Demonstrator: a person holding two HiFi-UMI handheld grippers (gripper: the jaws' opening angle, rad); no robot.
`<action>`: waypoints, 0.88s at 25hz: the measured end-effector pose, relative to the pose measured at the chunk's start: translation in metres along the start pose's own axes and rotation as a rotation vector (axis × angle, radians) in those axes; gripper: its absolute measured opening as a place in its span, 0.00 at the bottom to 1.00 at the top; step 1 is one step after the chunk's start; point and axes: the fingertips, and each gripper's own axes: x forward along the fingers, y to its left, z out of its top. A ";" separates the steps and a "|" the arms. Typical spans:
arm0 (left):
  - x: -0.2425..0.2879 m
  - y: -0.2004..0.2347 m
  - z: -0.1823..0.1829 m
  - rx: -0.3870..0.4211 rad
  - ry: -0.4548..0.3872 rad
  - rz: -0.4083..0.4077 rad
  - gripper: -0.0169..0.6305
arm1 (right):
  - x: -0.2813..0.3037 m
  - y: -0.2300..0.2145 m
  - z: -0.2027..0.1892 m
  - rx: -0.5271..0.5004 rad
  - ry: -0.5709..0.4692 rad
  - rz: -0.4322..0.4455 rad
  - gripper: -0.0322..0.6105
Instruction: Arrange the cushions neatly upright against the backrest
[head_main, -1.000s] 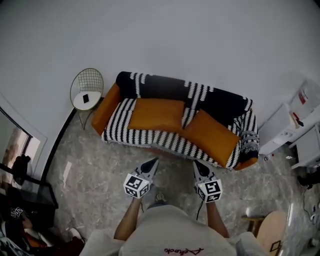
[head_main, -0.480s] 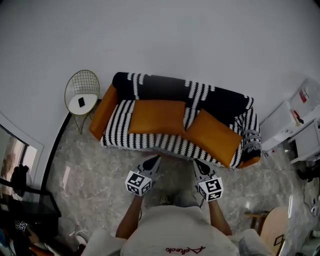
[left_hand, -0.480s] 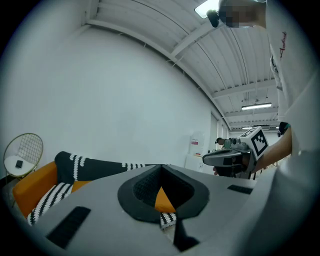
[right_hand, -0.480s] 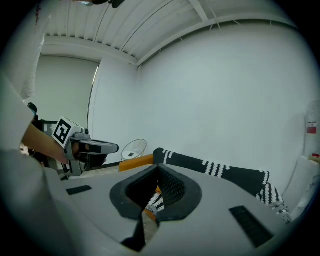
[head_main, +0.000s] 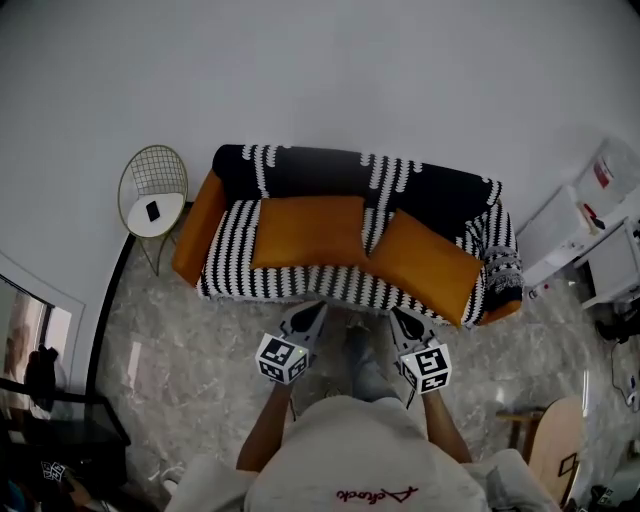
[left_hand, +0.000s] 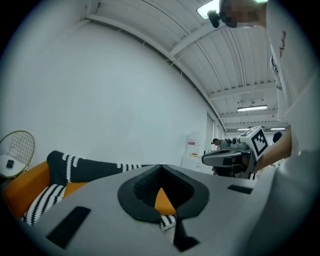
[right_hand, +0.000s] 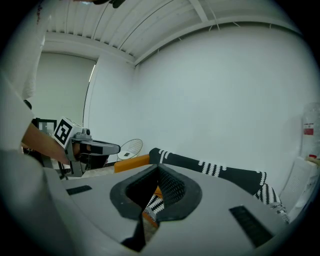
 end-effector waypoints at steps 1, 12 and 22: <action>0.003 0.003 0.000 0.001 0.002 -0.002 0.07 | 0.004 -0.001 -0.001 0.001 0.000 -0.001 0.09; 0.048 0.051 0.001 0.000 0.017 0.013 0.07 | 0.066 -0.030 -0.004 0.040 -0.009 0.026 0.09; 0.139 0.111 0.022 0.013 0.054 -0.015 0.07 | 0.149 -0.104 0.015 0.079 -0.040 0.012 0.09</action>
